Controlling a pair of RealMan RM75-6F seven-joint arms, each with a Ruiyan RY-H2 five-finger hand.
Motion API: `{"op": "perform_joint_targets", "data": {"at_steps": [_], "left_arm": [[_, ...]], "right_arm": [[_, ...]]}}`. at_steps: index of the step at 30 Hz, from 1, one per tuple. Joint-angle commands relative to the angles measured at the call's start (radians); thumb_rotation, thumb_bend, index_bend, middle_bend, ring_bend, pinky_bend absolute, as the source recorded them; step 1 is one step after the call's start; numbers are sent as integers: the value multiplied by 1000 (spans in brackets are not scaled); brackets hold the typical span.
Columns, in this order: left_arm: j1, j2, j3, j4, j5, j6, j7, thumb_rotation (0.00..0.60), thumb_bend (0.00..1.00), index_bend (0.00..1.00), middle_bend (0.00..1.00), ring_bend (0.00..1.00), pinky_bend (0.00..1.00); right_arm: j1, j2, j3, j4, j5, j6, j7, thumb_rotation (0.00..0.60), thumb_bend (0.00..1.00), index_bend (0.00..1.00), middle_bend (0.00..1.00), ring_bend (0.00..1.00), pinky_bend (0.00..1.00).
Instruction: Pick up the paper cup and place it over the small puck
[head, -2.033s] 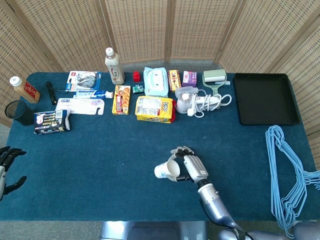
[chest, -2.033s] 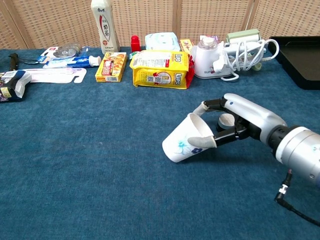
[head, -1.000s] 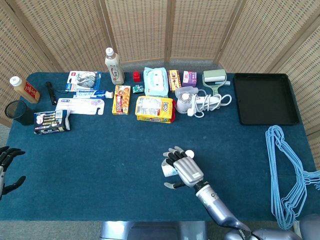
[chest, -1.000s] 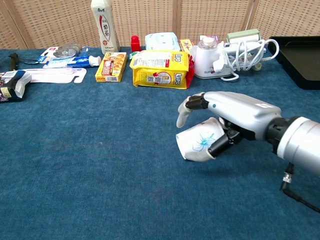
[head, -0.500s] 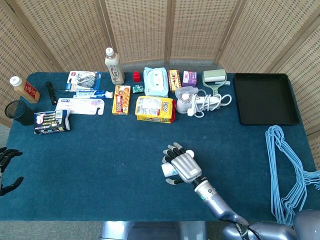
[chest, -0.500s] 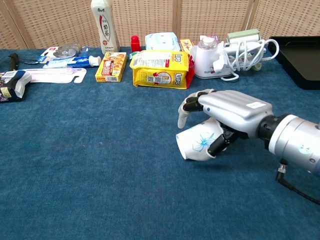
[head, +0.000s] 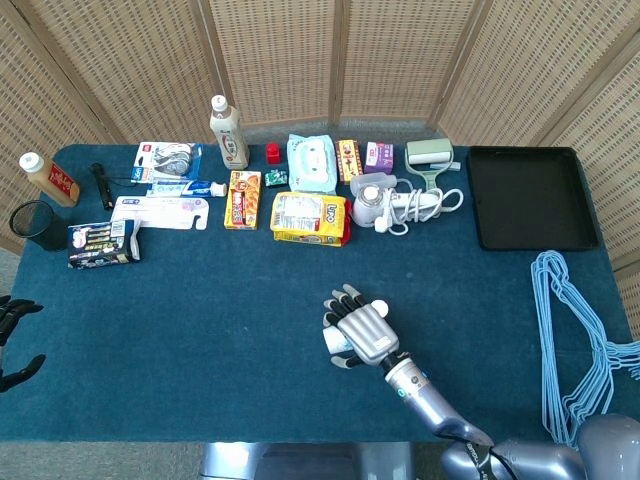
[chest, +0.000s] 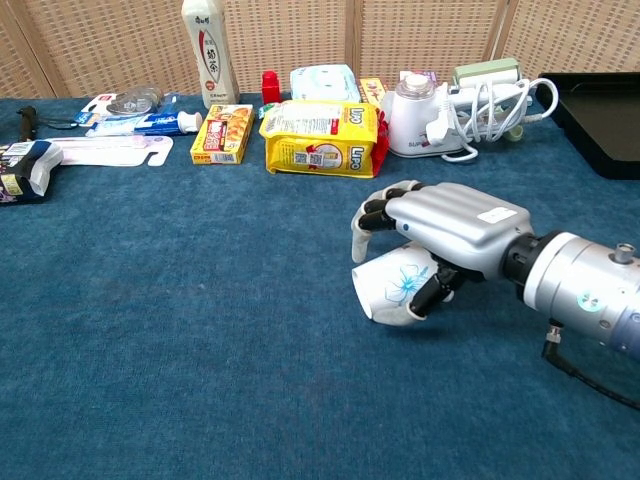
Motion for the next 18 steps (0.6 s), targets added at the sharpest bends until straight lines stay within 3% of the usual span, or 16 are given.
{"op": "perform_joint_targets", "data": {"at_steps": [1,18], "left_arm": [[2,0,1,3,-1,0,-2,600,179,281,280,157,177],[3,0,3,8,2,-1,-21,600,179,282,280,157,177]], "right_arm": [[6,0,-1,11,-1,-5,-5,437,257,356,214,125,0],[9,-6,-7,49,-24,18,10,436,257,471,245,166,6]]}}
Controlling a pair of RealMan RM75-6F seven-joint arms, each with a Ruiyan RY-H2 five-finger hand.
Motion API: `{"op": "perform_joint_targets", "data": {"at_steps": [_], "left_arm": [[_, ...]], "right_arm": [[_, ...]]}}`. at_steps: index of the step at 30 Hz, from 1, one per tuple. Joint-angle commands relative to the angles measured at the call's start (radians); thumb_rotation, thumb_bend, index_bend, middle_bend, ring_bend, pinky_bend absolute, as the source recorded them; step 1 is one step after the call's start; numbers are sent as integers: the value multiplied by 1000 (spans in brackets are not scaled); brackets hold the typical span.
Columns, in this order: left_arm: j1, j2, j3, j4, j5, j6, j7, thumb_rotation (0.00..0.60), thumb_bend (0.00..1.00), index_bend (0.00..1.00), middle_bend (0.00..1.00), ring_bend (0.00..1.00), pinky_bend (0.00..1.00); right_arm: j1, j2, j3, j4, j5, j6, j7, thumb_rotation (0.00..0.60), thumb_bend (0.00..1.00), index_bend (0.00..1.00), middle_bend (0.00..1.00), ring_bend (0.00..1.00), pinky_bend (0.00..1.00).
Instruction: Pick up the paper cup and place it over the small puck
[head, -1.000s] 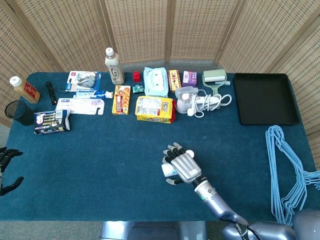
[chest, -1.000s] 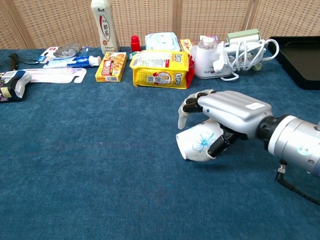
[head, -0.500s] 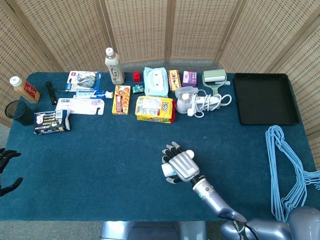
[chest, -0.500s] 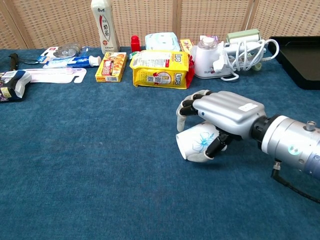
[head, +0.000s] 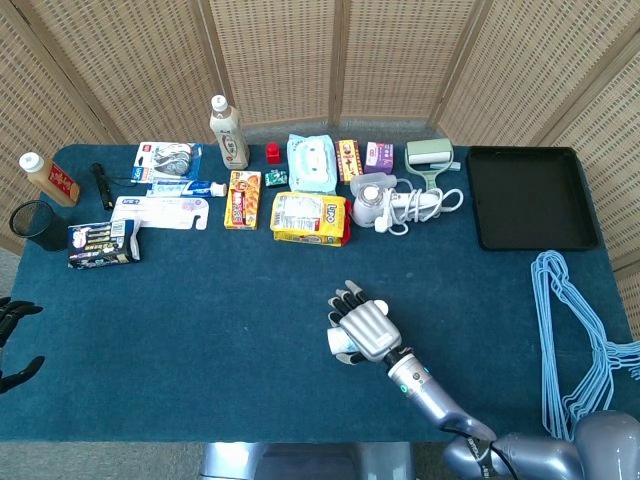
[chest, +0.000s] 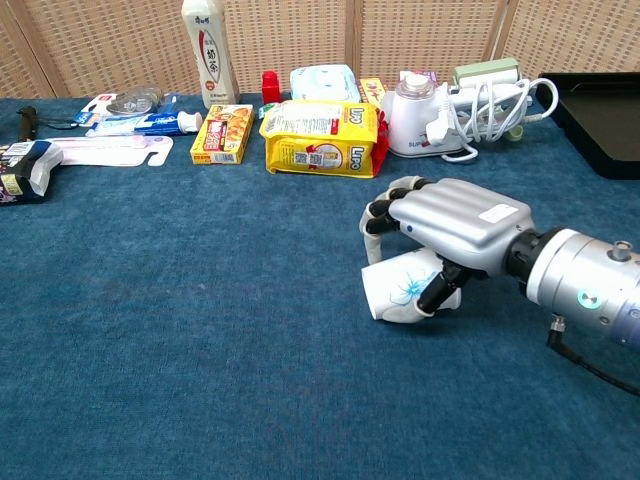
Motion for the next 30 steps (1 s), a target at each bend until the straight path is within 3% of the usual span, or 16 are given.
{"op": "perform_joint_targets", "data": {"at_steps": [1,13,22,30], "left_arm": [[1,0,1,1,-1,-2,-1,600,179,281,280,156,177],[-1,0,1,0,6,-1,-1,599,179,281,280,157,177],[3,14,1,-15,9,8,8,599,179,281,280,156,177],[1,22,-1,-33,12,9,23,600,179,282,280,157,177]], "right_arm": [[-9,-5,12,-11,11,13,31,436,256,474,248,167,7],[-47,26,138,-166,223,-5,256,439,256,478,255,174,9],[-49,19,201,-148,303,-46,432,438,256,476,255,174,8],[-43,4,233,-108,304,-54,538,438,256,456,255,175,5]]}}
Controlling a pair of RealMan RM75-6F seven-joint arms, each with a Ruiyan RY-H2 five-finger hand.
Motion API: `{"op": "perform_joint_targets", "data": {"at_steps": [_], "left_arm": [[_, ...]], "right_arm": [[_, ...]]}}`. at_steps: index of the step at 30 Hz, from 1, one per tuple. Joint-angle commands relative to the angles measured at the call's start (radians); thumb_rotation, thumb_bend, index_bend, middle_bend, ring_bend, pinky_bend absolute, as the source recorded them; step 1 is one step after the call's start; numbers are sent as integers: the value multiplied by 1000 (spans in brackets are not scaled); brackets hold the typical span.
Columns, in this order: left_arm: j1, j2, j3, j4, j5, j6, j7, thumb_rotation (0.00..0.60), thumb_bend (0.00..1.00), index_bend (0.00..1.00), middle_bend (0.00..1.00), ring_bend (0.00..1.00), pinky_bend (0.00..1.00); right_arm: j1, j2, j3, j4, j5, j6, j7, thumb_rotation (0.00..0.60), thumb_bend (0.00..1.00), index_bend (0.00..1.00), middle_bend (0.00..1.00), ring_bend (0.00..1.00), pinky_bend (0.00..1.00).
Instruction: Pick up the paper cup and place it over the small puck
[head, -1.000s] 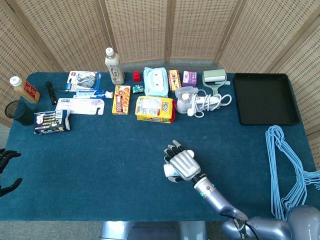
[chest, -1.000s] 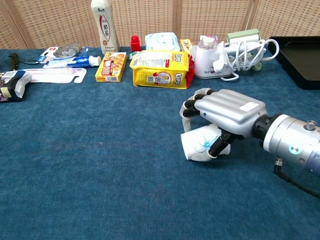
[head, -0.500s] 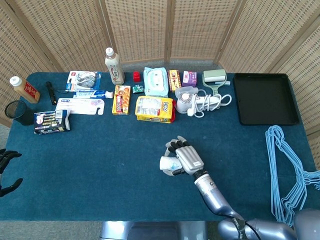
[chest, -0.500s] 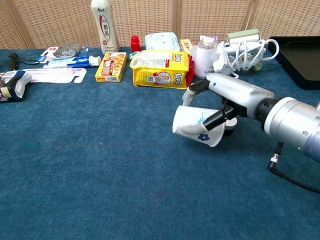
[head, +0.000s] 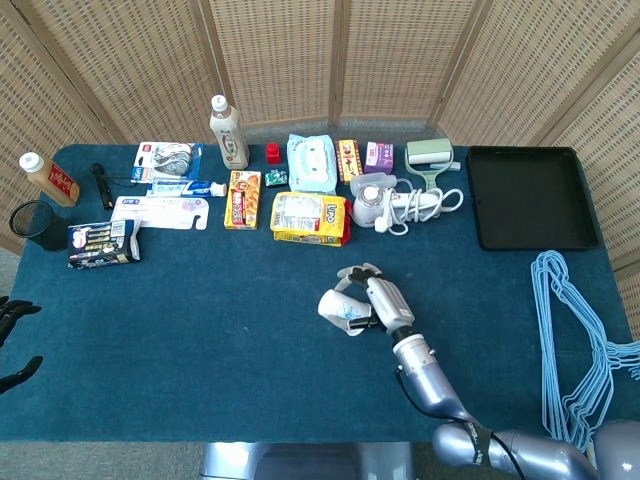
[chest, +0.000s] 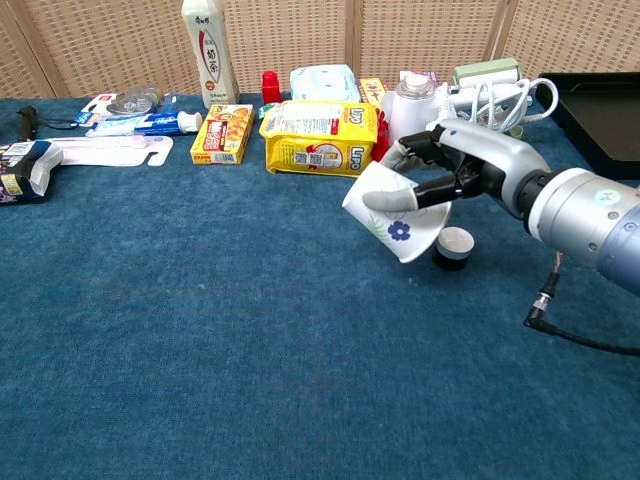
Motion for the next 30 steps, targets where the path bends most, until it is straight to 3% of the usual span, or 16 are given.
{"op": "perform_joint_targets", "data": {"at_steps": [1,19,30], "left_arm": [[-1,3,-1,-7,1,0,6,600,179,282,280,156,177],[-1,40,-4,-65,11,10,54,600,179,282,280,156,177],[-7,52,-6,-95,28,13,74,600,180,282,280,157,177]], "right_arm": [[6,-10,16,25,3,-11,43,436,257,452,255,175,4],[10,-72,12,193,-61,22,177,436,256,428,256,175,0],[-4,-65,1,231,-63,27,193,438,256,421,257,175,0]]}}
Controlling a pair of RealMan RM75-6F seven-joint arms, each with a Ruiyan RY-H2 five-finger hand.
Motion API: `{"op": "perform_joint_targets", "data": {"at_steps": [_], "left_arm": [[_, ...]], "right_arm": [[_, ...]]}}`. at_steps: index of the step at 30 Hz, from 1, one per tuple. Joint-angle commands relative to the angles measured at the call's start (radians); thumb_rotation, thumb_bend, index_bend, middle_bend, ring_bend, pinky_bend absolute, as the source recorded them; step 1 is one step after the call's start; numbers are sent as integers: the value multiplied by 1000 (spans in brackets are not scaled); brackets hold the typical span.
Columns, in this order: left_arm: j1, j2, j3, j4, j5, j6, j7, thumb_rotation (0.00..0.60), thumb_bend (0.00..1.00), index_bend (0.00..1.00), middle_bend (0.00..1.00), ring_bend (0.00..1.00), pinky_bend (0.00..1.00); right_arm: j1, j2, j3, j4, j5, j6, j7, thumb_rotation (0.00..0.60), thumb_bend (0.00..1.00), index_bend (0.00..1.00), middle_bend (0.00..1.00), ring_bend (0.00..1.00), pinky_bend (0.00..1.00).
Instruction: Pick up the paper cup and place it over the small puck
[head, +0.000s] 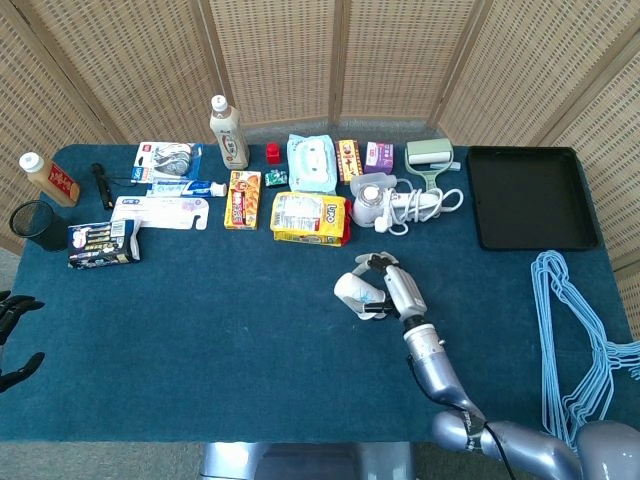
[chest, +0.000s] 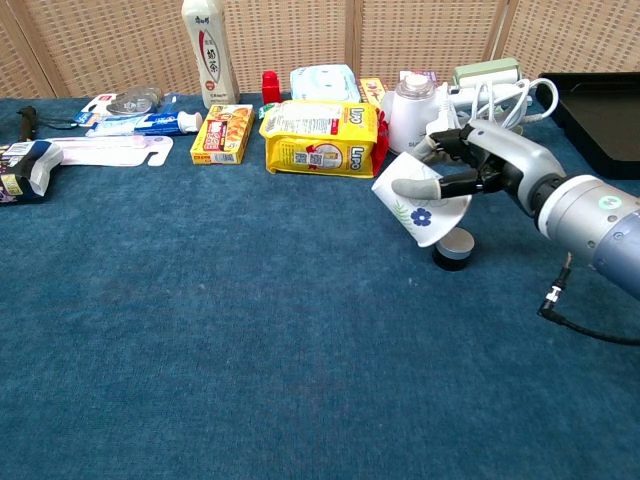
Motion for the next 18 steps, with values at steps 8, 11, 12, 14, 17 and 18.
{"op": "perform_joint_targets", "data": {"at_steps": [8,11,12,14,17,18], "left_arm": [[-4,4,-2,-14,10,3,10,600,179,281,280,157,177],[-4,5,-2,-14,10,4,9,600,179,281,280,156,177],[-4,6,-2,-14,10,4,9,600,179,281,280,156,177],[-3,7,-2,-14,10,5,9,600,178,281,280,156,177],[-3,7,-2,-14,10,6,9,600,178,281,280,156,177],[-4,7,-3,-14,10,6,8,600,179,282,280,156,177]], "right_arm": [[-14,12,-11,12,0,8,-6,435,256,417,257,175,0],[-17,13,-14,13,1,8,-9,436,256,415,256,175,0],[-18,13,-16,14,0,7,-11,435,256,414,256,175,0],[-20,15,-17,14,2,7,-11,435,257,407,256,175,0],[-22,18,-19,12,1,6,-14,438,259,395,253,173,0],[-24,22,-22,11,1,5,-18,436,261,387,250,170,0]]}}
